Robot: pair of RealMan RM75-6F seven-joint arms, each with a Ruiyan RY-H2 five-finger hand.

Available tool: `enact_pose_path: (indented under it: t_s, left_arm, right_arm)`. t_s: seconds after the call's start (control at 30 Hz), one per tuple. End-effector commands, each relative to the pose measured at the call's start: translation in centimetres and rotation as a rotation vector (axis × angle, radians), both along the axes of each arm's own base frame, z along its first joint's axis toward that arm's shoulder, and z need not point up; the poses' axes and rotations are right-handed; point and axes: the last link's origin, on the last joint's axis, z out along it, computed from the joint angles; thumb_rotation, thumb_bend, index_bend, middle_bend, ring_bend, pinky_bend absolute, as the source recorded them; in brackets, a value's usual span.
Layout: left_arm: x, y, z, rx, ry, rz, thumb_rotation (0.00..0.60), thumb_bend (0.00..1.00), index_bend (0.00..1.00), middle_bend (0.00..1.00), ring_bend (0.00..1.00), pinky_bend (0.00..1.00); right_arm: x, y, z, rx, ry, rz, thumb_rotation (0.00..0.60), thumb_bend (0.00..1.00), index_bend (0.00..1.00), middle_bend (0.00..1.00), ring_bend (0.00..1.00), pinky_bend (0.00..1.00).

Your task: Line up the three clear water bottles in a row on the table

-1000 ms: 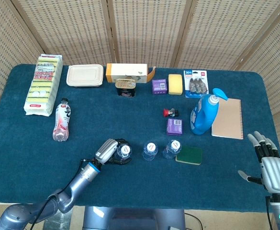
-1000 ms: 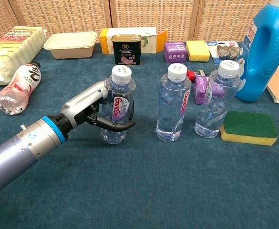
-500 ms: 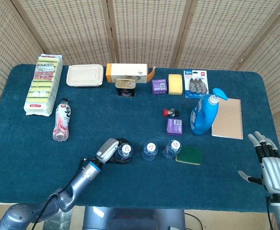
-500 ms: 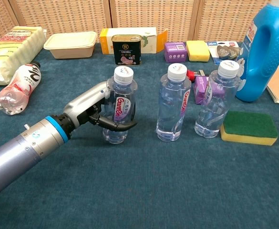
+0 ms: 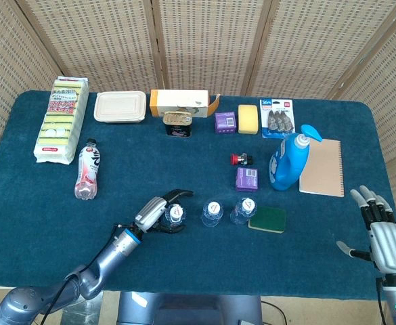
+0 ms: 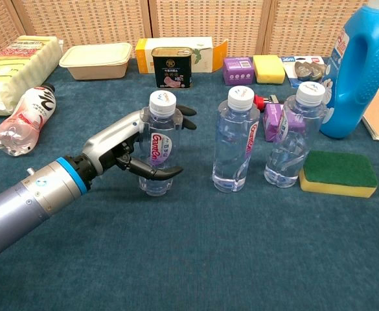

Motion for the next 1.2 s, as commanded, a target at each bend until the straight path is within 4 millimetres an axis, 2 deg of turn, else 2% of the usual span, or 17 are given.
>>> enact_pose_path:
  t_s: [0.03, 0.47, 0.67, 1.07, 1.2]
  left_arm:
    - [-0.1, 0.0, 0.1, 0.006, 0.0, -0.001, 0.6, 0.25, 0.08, 0.17, 0.1, 0.27]
    - [-0.7, -0.3, 1.4, 0.004, -0.04, 0.006, 0.6, 0.25, 0.01, 0.12, 0.08, 0.26]
    - [-1.2, -0.3, 2.0, -0.004, -0.046, 0.021, 0.6, 0.21, 0.0, 0.04, 0.04, 0.23]
    - [-1.7, -0.9, 5.0, 0.012, -0.133, 0.019, 0.6, 0.2, 0.0, 0.02, 0.03, 0.22]
    - [-2.1, -1.2, 5.6, 0.016, -0.115, 0.019, 0.6, 0.2, 0.0, 0.02, 0.02, 0.22]
  right_arm:
    - [0.0, 0.0, 0.0, 0.001, 0.0, 0.001, 0.6, 0.0, 0.04, 0.0, 0.0, 0.0]
    - [0.1, 0.1, -0.1, 0.003, 0.002, 0.003, 0.6, 0.0, 0.04, 0.0, 0.0, 0.0]
    - [0.2, 0.1, -0.2, 0.008, 0.005, 0.006, 0.6, 0.0, 0.04, 0.0, 0.0, 0.0]
    - [0.4, 0.2, -0.4, 0.015, 0.008, 0.012, 0.6, 0.0, 0.04, 0.0, 0.0, 0.0]
    - [0.6, 0.3, -0.6, 0.018, 0.009, 0.014, 0.6, 0.0, 0.04, 0.0, 0.0, 0.0]
